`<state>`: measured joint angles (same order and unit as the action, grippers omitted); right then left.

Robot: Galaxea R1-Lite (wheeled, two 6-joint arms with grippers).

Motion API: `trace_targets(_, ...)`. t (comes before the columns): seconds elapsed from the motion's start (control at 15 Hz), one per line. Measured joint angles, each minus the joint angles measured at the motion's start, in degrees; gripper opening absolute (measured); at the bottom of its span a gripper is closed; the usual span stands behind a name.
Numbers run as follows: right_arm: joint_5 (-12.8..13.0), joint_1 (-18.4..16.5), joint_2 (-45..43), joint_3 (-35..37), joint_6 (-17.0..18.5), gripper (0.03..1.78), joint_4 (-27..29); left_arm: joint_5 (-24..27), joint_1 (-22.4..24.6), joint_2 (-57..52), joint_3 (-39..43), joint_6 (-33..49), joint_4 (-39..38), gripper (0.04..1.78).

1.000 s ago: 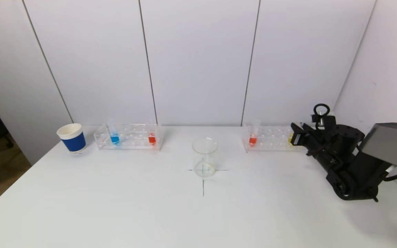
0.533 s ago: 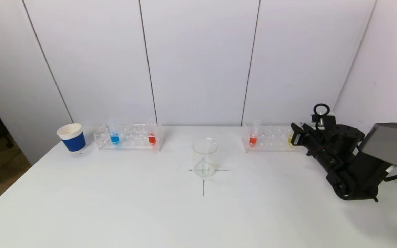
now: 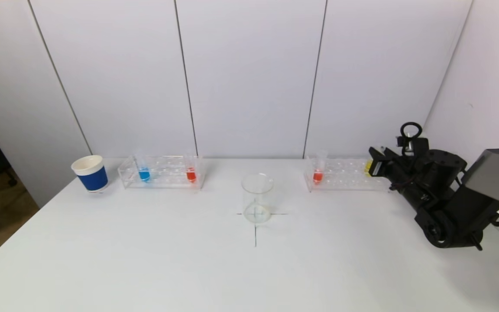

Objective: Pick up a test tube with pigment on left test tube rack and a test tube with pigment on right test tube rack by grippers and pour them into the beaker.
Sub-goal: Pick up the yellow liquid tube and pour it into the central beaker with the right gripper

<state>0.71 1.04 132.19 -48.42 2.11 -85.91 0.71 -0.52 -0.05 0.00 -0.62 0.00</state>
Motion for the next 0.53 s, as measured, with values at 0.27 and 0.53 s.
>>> trace_targets(0.27,0.0,0.0,-4.0,-0.2,-0.4,0.45,4.0,0.0,0.0,0.0,0.0,0.0,0.0,1.76)
trace_targets(0.53,0.0,0.0,-8.7,-0.5,-1.0,0.45,8.2,0.0,0.0,0.0,0.0,0.0,0.0,1.76)
